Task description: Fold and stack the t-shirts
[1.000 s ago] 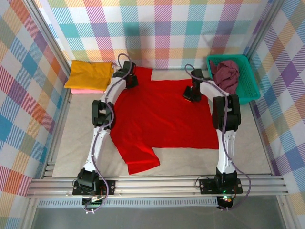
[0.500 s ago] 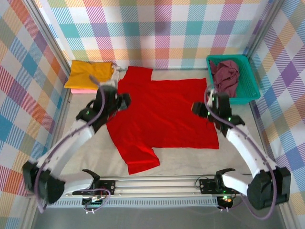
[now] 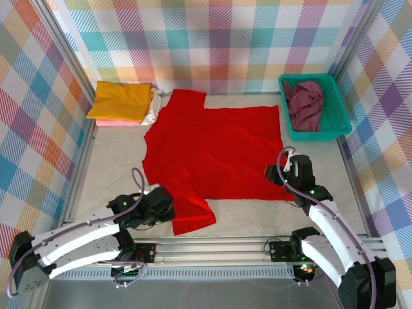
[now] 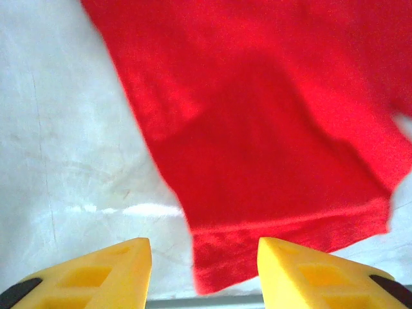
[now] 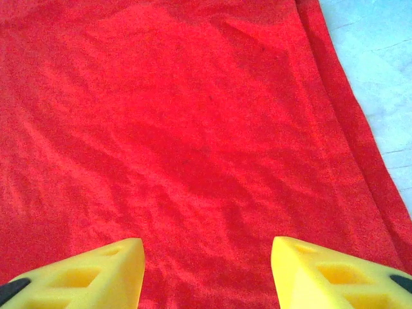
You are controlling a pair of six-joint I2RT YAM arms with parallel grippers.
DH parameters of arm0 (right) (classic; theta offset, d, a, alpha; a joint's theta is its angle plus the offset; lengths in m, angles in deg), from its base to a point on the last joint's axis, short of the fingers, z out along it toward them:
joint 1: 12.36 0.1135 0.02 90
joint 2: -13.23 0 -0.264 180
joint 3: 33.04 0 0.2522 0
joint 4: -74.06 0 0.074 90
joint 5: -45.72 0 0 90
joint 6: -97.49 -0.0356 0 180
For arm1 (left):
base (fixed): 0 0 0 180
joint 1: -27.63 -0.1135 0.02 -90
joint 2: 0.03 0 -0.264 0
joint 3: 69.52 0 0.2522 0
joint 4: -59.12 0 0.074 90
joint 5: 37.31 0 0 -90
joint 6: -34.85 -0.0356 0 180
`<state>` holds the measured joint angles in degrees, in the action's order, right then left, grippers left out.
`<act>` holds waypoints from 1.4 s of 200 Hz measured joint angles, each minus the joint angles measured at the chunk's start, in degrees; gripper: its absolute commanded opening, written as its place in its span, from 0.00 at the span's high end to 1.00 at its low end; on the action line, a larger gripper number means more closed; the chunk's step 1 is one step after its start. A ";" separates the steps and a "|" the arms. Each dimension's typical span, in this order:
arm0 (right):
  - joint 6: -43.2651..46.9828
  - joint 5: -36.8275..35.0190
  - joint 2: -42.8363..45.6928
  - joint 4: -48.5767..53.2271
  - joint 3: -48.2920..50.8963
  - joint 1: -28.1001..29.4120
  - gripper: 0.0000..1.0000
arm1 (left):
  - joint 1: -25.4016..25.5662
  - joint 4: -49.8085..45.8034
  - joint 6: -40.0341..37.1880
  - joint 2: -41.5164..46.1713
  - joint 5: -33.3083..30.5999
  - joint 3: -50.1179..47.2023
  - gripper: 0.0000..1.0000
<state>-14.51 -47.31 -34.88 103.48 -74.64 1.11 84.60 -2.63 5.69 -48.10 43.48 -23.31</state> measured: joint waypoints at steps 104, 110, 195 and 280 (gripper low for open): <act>-0.11 0.24 -4.24 -4.33 0.00 0.00 0.41 | 8.22 9.81 7.39 -12.17 1.92 -3.52 0.54; -0.17 0.22 -4.24 -4.46 0.00 0.00 0.41 | 8.61 9.90 7.54 -12.50 2.14 -3.52 0.54; -0.20 0.22 -5.57 -5.86 0.00 0.00 0.39 | 12.33 12.76 10.95 -15.39 3.69 -4.98 0.59; -2.16 -1.60 -4.83 -5.31 0.00 0.00 0.36 | 12.68 9.25 11.98 -15.28 0.26 -4.52 1.00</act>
<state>-16.67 -48.91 -39.72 98.17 -74.64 1.11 97.28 6.62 17.66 -63.38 43.74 -27.84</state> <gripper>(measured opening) 0.641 0.039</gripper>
